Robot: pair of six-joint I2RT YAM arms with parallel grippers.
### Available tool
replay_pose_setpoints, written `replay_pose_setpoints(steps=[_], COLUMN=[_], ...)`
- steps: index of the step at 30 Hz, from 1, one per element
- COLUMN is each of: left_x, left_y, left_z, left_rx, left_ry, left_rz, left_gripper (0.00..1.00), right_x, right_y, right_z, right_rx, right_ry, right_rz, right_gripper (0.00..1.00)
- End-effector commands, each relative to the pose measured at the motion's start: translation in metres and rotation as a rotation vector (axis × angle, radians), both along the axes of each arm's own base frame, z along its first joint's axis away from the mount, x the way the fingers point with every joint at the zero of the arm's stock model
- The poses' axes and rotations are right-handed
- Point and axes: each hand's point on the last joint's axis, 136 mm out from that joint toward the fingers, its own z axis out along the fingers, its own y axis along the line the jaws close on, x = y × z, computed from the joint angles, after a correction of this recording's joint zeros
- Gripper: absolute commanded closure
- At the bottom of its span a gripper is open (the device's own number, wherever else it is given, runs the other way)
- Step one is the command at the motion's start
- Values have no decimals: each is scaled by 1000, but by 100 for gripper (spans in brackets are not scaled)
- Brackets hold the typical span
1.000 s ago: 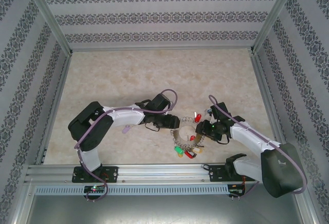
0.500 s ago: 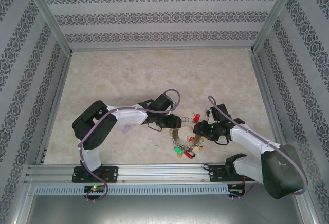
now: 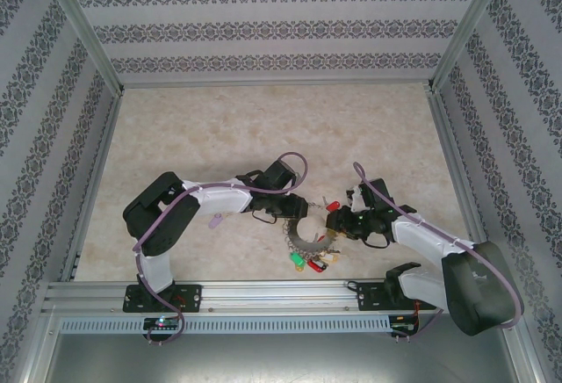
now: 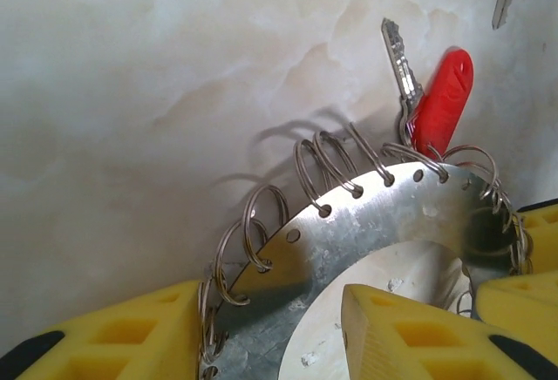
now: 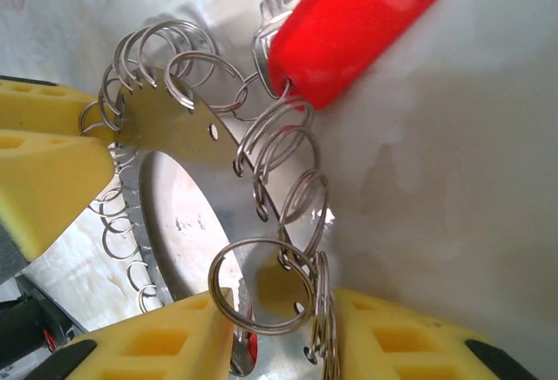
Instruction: Put the keys on the keyring
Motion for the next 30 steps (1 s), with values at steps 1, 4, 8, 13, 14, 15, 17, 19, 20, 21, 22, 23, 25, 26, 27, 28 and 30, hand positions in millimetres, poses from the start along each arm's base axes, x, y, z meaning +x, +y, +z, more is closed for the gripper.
replay_pose_setpoints(steps=[1,4,8,13,14,15,17,19,20,21,22,23,25,26,27,28,30], left_x=[5,9,13,18,19,21,23,25,26,28,28,28,30,30,32,34,40], left_y=[-1,3,10,26,30,34,44,58,63,70,75,79,87,90,94,93,97], left_z=[17,25,34,44,47,51,59,68,73,79,85,90,107,114,124,136,161], left_rx=[-19,-13,1,34,39,44,60,79,79,76,62,45,-19,-51,-95,-161,-275], left_ry=[-50,-77,-111,-157,-170,-185,-215,-251,-264,-278,-288,-293,-308,-309,-309,-313,-317], left_rz=[30,49,71,128,141,158,195,244,266,295,322,342,385,404,425,429,441], left_gripper=[56,55,53,48,48,47,43,42,41,39,36,33,24,19,14,11,7], right_x=[4,4,6,11,11,12,15,20,25,31,37,43,52,55,58,61,65], right_y=[2,2,4,6,6,7,10,13,14,16,16,15,14,13,14,14,17], right_z=[8,8,15,29,32,36,47,63,75,90,105,116,140,149,159,169,188], right_rx=[27,23,41,74,84,93,120,161,183,211,237,254,291,308,327,350,394], right_ry=[-56,-63,-80,-116,-120,-126,-141,-161,-180,-210,-242,-266,-320,-339,-358,-373,-406], right_rz=[32,38,31,6,3,0,-12,-36,-52,-73,-104,-134,-184,-197,-206,-214,-215], right_gripper=[72,73,82,93,95,95,95,94,94,94,94,94,94,94,94,94,94])
